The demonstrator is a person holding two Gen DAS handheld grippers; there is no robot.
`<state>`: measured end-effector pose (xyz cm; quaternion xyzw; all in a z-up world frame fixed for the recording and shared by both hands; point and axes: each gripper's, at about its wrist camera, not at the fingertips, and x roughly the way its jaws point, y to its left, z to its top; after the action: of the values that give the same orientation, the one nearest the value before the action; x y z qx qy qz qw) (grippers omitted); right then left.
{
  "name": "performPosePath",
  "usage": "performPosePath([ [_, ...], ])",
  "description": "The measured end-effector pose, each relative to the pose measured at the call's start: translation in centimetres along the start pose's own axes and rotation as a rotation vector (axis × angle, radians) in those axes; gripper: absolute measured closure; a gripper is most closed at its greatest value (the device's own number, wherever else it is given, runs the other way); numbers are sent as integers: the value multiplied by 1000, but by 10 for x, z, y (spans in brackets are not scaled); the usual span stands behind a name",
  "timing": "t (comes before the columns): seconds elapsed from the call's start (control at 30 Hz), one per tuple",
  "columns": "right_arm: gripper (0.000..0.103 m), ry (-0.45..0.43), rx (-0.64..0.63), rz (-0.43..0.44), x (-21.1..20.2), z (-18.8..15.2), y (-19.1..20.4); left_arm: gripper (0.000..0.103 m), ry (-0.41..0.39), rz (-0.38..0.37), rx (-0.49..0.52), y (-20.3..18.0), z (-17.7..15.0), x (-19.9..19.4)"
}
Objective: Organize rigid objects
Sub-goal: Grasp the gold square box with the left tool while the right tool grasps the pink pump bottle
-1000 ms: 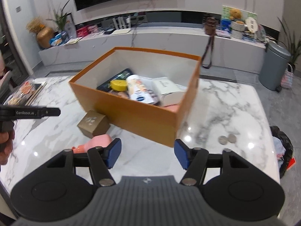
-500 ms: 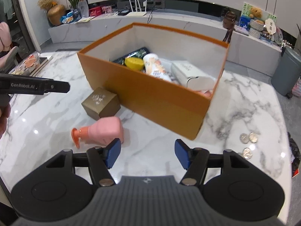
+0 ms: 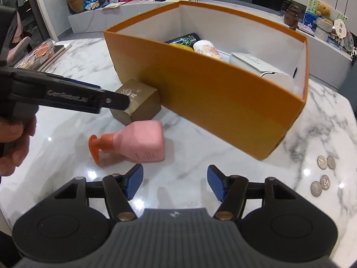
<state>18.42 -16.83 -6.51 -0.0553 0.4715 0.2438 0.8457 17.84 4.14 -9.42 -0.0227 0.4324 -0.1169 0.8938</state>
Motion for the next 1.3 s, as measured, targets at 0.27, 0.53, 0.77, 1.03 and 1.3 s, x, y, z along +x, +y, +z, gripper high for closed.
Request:
performPosePath([
  [0.27,39,8,-11,10,10,1,2,21,24,3,-11,0,-5,18],
  [0.53,39,15,-19,10,17,2,3,31,57,1,-3,11,-8,19],
  [0.77,39,0,-87,15,21,6,16,32,88,24,-1,39,-22,-4],
  [1.03,22,-150,-604,24,17,-3,50,32,137,50,9,67,-43,-29],
  [1.3,22,-139,-648,72,39,4,45,31,152,56,11,75,-49,-35],
])
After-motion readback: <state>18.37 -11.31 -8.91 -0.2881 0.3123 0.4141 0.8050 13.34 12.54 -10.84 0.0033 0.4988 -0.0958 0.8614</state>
